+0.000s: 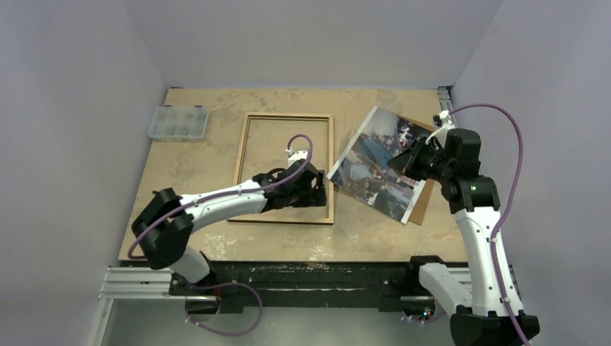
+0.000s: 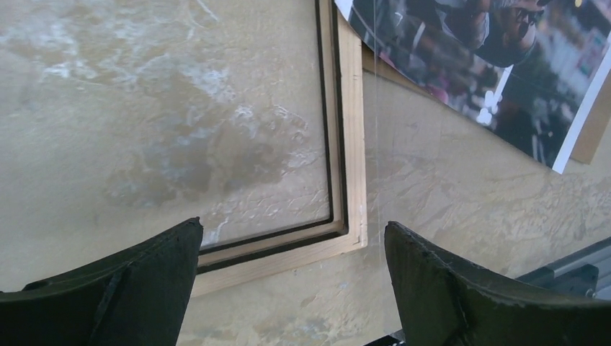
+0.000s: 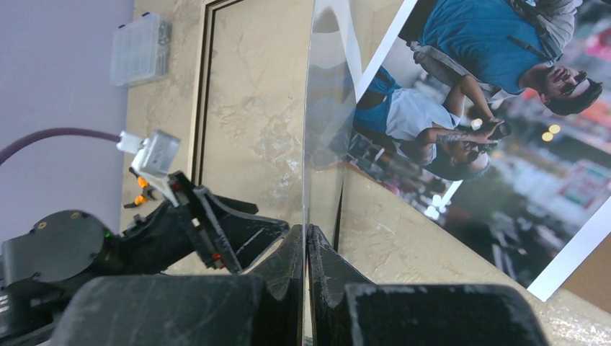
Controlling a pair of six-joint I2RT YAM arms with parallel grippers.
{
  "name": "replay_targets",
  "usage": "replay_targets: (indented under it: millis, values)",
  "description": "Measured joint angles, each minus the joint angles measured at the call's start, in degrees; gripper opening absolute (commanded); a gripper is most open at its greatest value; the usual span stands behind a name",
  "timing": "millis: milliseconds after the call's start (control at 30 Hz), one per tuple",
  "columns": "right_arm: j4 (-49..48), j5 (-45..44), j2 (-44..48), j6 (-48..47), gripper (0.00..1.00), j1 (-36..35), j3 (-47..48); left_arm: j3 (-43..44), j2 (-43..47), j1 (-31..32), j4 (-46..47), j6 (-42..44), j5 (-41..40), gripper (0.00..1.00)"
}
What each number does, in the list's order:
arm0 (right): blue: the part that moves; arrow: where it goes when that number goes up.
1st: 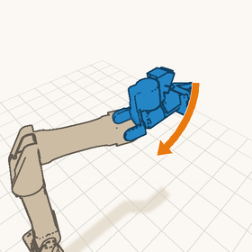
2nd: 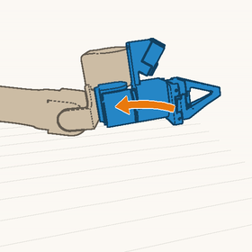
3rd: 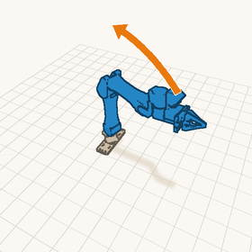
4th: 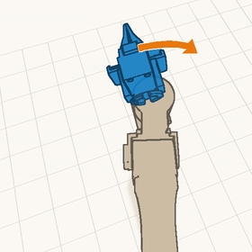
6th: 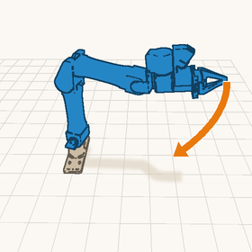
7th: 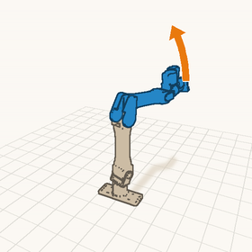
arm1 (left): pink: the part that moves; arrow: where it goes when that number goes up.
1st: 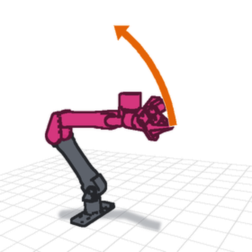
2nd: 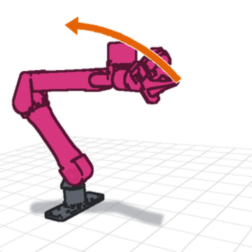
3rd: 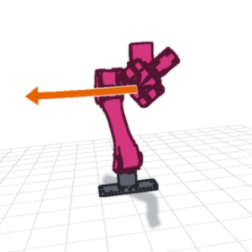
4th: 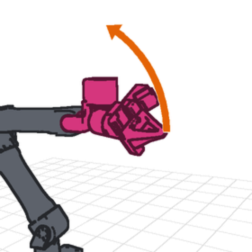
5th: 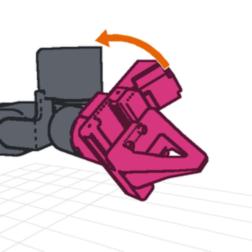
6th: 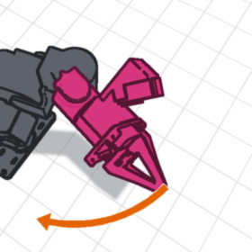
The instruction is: Put the photo into the frame
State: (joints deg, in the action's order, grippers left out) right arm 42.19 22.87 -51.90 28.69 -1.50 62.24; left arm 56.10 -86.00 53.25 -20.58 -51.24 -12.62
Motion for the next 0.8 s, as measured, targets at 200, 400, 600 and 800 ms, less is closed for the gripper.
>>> replay_targets:
  millis: [200,400,600,800]
  values:
    - [1.75,-0.96,-0.02,-1.20,0.00,0.00,0.94,5.86,-10.80,0.00,1.64,0.00,5.81,0.93]
    - [3.87,-2.56,0.66,-2.23,0.00,0.00,2.38,9.14,-17.57,0.02,4.57,-0.22,11.08,0.92]
    - [4.44,-2.89,0.90,-2.89,0.00,0.00,2.47,11.17,-20.92,0.17,8.79,-0.74,15.74,0.91]
    - [4.48,-3.15,0.92,-3.08,0.00,0.00,2.47,13.09,-23.43,0.46,11.98,-1.44,18.91,0.88]
